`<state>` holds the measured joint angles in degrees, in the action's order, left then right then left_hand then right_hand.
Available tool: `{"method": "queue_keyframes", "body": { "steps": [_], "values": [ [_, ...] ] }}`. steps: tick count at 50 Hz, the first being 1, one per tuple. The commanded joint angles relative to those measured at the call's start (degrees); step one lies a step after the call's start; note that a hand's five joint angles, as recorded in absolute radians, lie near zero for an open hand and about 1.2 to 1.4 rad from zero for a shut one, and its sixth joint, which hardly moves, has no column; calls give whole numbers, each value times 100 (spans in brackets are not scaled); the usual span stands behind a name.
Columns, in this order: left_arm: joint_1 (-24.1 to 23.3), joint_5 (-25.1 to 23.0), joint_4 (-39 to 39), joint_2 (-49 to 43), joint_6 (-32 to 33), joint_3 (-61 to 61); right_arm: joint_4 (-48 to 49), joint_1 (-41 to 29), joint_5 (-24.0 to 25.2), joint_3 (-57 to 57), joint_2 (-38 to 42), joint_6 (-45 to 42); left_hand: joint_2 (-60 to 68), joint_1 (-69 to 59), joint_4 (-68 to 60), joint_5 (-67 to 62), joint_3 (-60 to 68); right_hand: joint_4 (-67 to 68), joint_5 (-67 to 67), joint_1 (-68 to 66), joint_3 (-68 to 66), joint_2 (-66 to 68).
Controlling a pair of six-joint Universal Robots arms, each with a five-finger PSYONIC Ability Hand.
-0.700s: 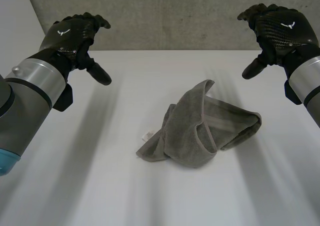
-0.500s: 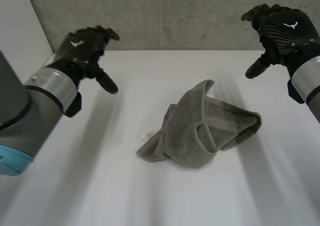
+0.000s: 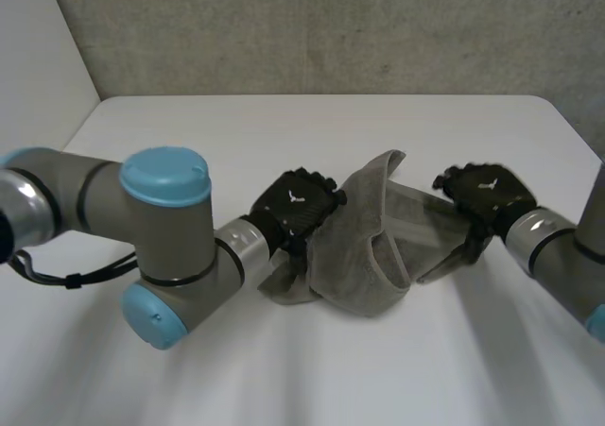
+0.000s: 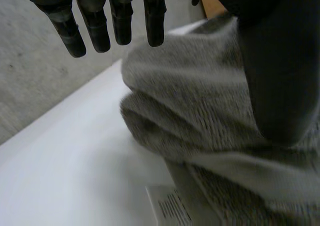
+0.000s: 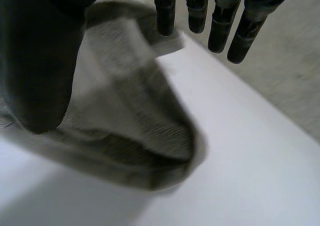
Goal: Fold the towel.
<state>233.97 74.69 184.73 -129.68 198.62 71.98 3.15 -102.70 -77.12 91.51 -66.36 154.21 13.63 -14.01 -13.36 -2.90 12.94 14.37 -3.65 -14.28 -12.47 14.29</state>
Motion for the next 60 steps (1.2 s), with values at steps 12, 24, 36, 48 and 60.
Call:
{"method": "queue_keyframes", "body": {
  "steps": [12, 24, 36, 48, 60],
  "values": [
    [-115, 107, -60, -374, 177, -175, 309, -172, 784, -687, 1389, 1006, 6637, -6599, 336, -6710, -294, -437, -6617, -6554, 247, 6553],
    [156, 704, -614, 607, 19, 955, 240, 241, 1023, -12, -438, 954, 6637, -6599, 336, -6710, -294, -437, -6635, -6572, 247, 6571],
    [386, 713, -658, 2139, -719, 2908, -987, 883, 1629, 1123, -932, -916, 5873, -5835, 336, -5946, -294, -437, -3119, -3056, 247, 3055],
    [122, 713, -579, 2544, -799, 2655, -1378, 857, 1823, 939, -1450, -805, 533, -495, 336, -606, -294, -437, 365, 428, 247, -429],
    [105, -31, -253, 1299, -378, 733, -1308, 813, 2446, 895, -1706, -1015, 112, -75, 336, -186, -294, -437, 365, 428, 247, -429]
  ]
}}
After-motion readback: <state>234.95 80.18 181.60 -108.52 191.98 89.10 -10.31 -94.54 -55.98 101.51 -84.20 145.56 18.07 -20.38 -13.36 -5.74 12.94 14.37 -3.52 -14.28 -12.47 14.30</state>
